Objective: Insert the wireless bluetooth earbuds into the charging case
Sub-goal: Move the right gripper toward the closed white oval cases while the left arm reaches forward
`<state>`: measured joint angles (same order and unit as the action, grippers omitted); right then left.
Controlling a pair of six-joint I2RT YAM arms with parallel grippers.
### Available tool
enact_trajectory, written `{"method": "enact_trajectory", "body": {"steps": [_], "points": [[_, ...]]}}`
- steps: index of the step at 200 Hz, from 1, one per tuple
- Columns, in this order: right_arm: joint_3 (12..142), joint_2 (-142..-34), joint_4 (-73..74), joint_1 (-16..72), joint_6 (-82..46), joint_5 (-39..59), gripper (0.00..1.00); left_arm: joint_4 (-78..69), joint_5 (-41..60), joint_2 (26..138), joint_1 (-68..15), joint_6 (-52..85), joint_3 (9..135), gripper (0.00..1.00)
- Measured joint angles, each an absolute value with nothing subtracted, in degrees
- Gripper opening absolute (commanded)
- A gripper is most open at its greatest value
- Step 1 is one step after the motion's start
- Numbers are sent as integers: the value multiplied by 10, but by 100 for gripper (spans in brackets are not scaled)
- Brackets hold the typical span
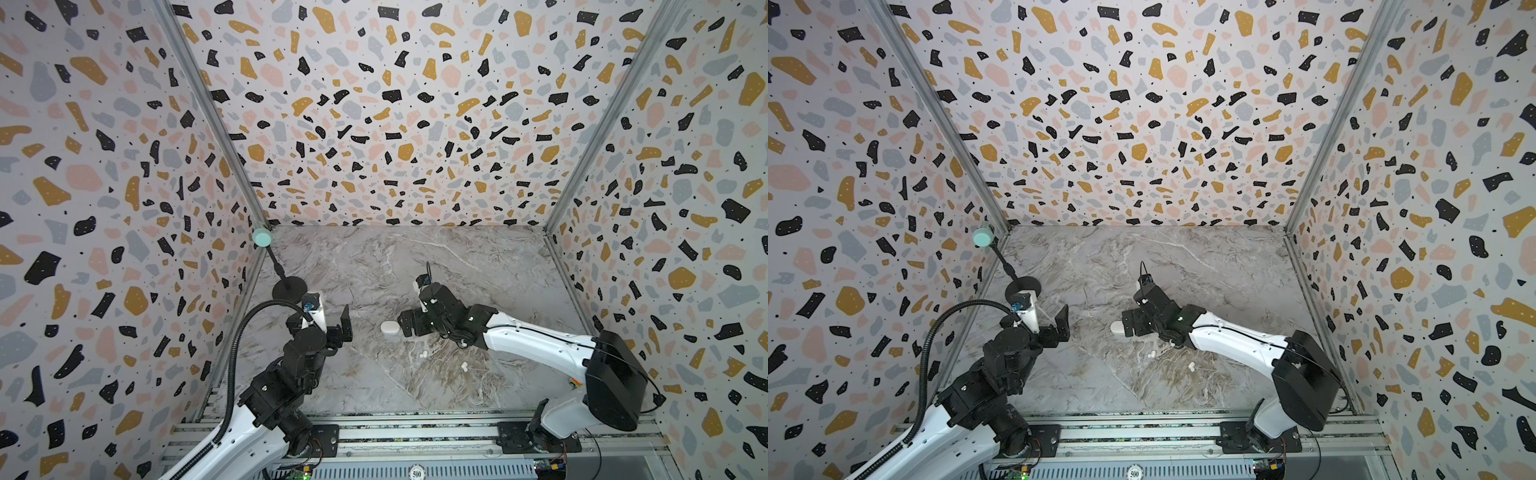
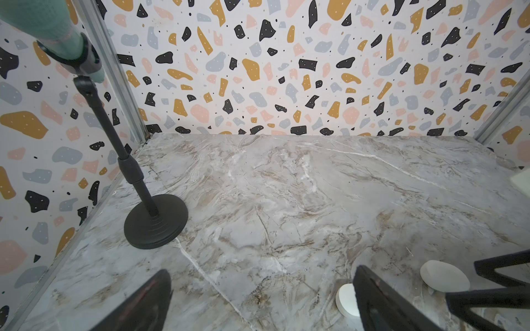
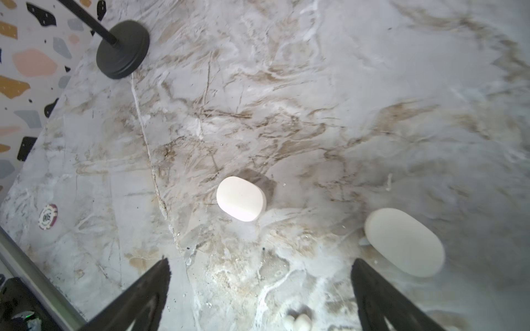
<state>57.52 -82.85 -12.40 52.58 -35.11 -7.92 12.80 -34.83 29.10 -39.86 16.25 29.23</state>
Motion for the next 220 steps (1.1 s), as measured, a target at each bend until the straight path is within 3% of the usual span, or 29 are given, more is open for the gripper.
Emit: {"method": "enact_trajectory", "body": {"steps": [66, 120, 187, 220], "points": [[543, -729, -204, 517, -435, -167, 99, 107, -302, 274, -399, 206, 297, 100], [543, -683, -260, 493, -454, -160, 99, 81, -196, 387, -399, 217, 351, 100], [617, -757, -370, 475, -487, -157, 99, 58, -90, 481, -399, 171, 357, 100], [658, -793, -406, 439, -489, -102, 99, 47, -80, 488, -399, 152, 357, 100]]}}
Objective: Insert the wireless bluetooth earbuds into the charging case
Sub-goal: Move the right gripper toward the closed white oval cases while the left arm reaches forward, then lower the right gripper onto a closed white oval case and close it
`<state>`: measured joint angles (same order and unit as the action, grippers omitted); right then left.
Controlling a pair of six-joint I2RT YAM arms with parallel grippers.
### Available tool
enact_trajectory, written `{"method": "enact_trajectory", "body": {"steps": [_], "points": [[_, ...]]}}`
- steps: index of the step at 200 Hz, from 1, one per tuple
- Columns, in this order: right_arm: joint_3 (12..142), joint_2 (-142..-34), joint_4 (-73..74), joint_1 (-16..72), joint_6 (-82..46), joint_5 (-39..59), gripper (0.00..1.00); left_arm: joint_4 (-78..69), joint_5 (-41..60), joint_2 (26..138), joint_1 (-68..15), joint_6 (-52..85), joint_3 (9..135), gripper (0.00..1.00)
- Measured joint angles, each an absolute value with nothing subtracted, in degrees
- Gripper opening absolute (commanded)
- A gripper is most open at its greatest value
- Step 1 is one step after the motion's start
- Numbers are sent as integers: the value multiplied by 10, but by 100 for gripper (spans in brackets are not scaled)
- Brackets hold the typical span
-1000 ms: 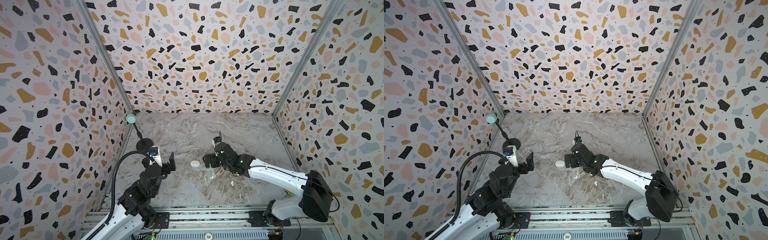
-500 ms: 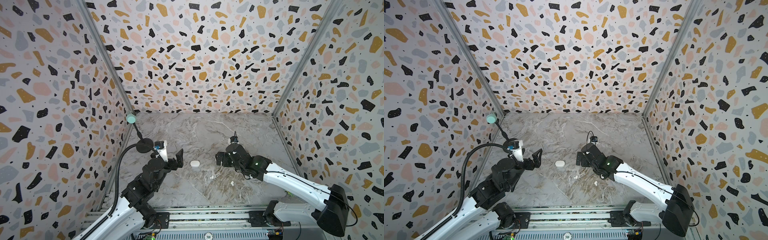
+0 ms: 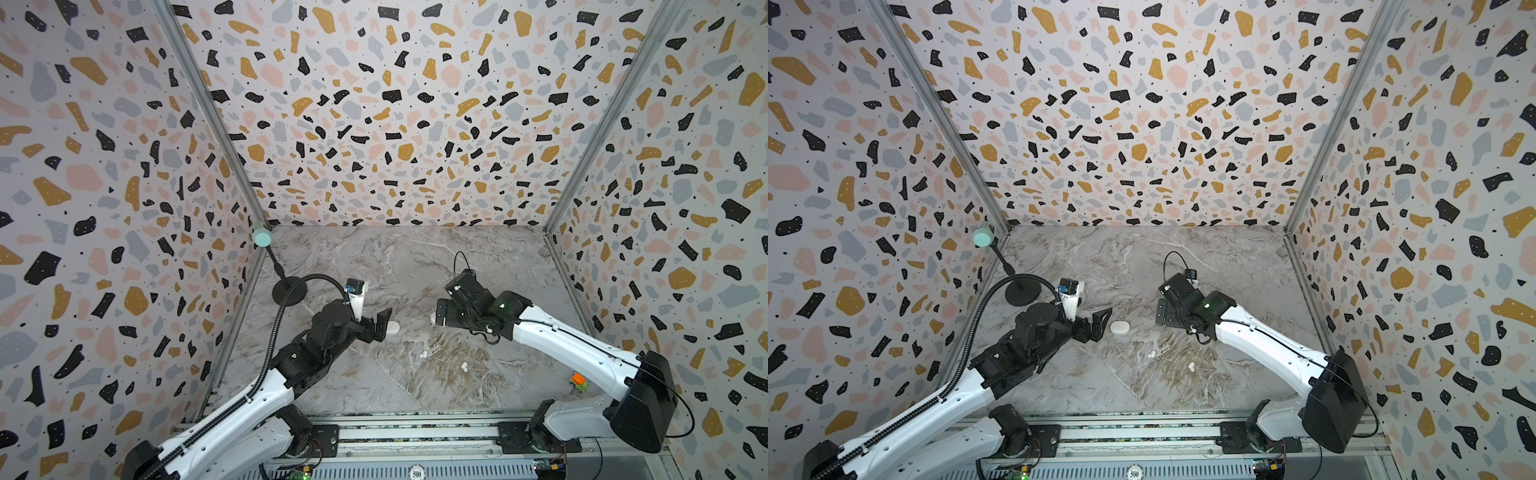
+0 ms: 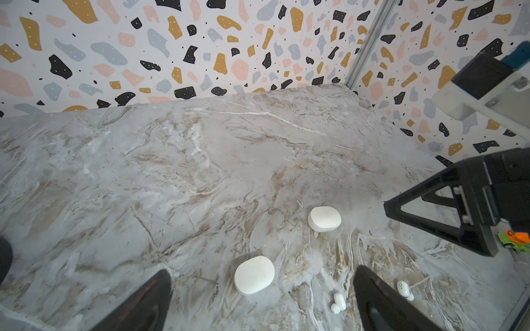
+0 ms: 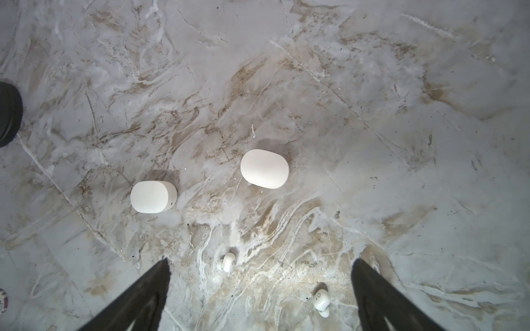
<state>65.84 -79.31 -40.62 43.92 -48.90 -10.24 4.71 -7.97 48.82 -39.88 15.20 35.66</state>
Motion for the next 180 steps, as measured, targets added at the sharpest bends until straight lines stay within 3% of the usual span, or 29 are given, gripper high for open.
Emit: {"method": "enact_trajectory", "body": {"steps": [69, 180], "points": [[749, -945, -436, 408, -477, -21, 98, 66, -121, 489, -422, 126, 353, 100], [855, -1111, -471, 376, -490, -9, 89, 93, -142, 496, -425, 116, 353, 100]]}}
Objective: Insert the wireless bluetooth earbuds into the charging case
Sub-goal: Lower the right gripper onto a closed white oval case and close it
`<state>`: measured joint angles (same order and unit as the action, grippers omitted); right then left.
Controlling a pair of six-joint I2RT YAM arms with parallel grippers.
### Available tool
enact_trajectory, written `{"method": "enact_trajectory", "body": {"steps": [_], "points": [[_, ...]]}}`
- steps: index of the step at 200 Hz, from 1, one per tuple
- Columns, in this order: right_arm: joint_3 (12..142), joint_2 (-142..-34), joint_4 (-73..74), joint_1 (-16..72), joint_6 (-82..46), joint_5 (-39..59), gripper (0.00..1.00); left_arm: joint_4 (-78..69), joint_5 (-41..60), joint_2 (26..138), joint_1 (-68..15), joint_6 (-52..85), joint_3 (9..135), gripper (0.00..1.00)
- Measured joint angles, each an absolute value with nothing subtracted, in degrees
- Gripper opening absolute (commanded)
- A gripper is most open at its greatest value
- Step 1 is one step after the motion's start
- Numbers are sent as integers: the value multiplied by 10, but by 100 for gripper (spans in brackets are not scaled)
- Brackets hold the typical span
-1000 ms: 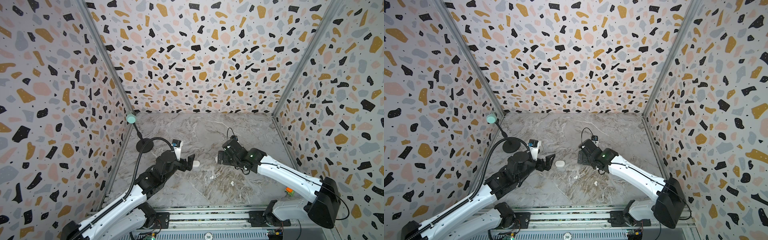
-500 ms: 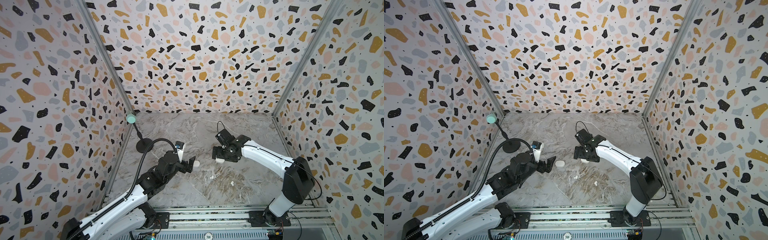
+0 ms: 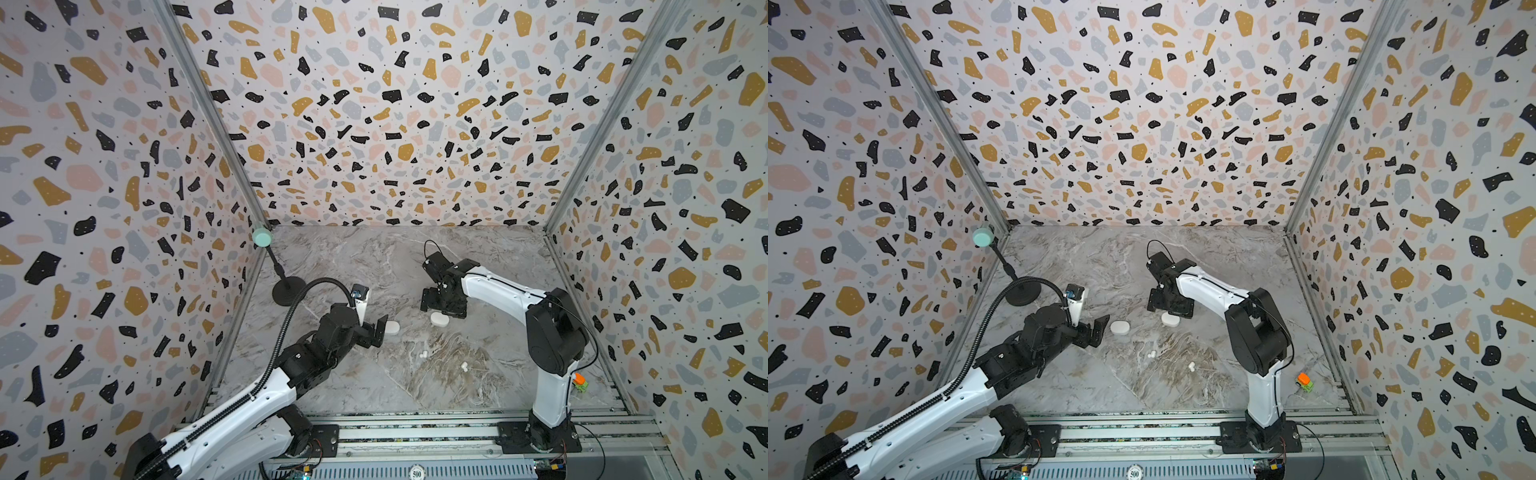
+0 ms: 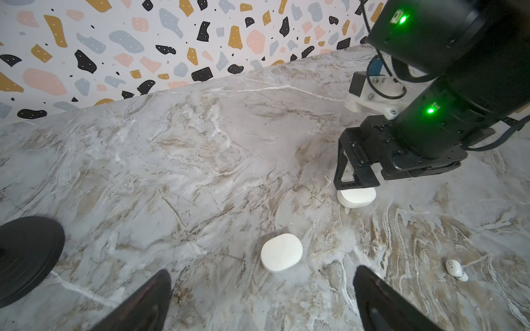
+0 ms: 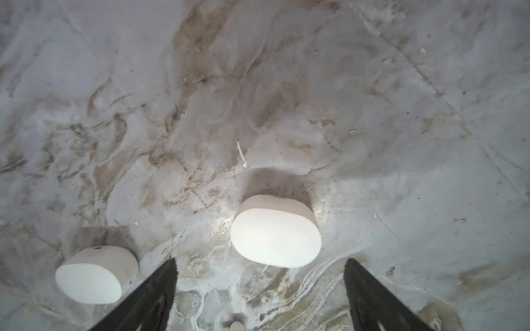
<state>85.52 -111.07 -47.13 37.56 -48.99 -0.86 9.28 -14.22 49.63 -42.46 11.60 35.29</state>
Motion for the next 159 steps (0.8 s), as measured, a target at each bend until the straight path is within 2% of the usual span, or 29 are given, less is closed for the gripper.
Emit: {"method": "enact_trajectory", "body": {"steps": [159], "points": [[860, -1137, -493, 376, -511, -22, 78, 99, -125, 519, -425, 112, 353, 100]]}}
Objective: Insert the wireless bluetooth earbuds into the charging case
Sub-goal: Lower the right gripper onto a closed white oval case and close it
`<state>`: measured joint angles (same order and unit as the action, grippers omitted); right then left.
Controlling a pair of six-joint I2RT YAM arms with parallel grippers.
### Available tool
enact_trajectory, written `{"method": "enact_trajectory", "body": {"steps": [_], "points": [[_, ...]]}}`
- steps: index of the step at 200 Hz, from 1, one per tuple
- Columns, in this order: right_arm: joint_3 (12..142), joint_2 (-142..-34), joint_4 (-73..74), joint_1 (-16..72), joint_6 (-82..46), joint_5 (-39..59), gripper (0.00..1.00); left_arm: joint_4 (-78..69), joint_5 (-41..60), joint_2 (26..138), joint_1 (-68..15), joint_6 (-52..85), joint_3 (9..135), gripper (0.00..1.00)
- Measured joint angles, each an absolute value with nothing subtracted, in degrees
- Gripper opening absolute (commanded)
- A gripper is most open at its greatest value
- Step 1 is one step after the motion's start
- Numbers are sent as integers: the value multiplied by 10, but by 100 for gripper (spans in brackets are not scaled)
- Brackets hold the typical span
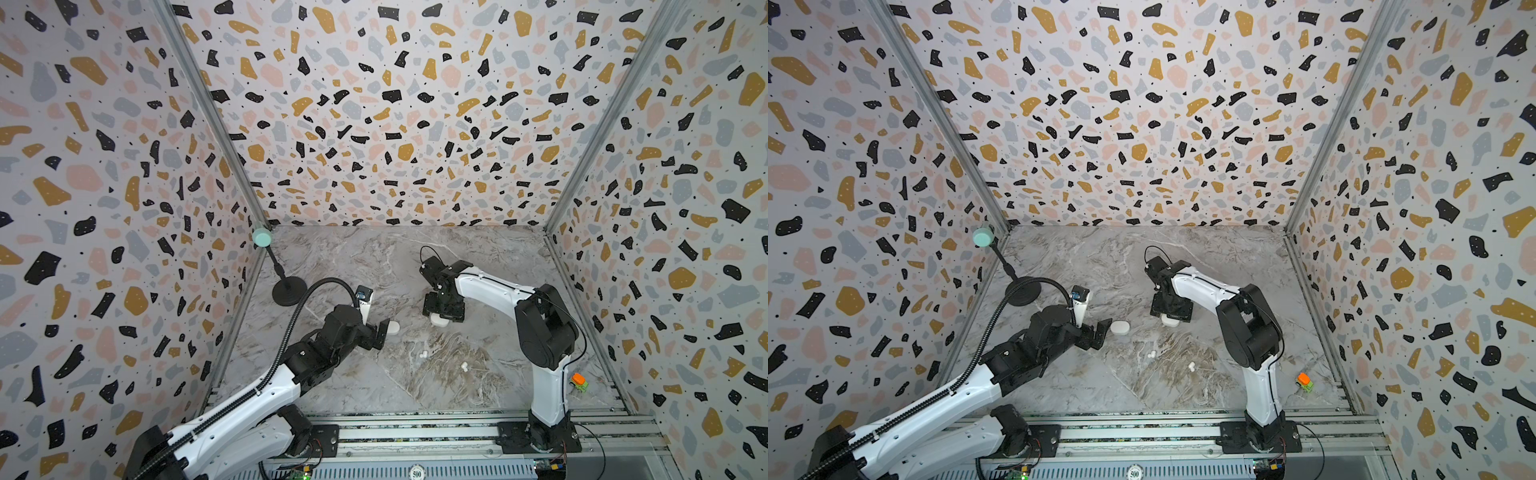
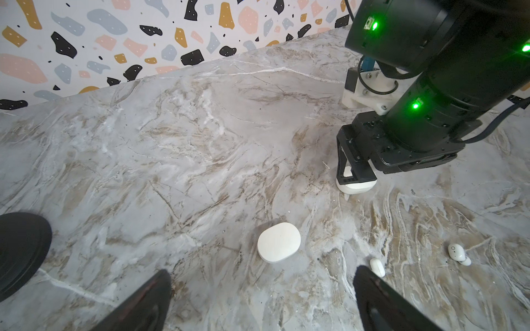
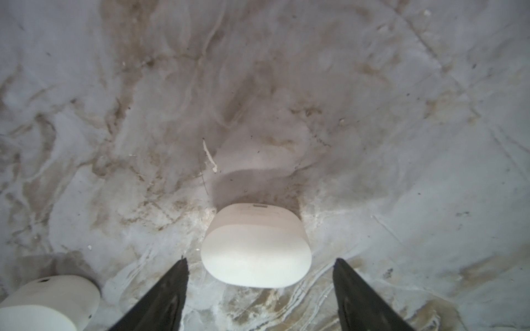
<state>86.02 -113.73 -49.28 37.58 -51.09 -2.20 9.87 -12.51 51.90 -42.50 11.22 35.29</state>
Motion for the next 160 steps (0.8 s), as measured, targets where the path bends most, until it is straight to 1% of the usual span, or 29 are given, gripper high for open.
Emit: {"method": "enact_trajectory", "body": {"steps": [57, 160], "points": [[860, -1147, -492, 376, -512, -22, 77, 99, -124, 525, -425, 112, 353, 100], [860, -1151, -476, 376, -513, -22, 72, 100, -114, 532, -425, 111, 353, 100]]}}
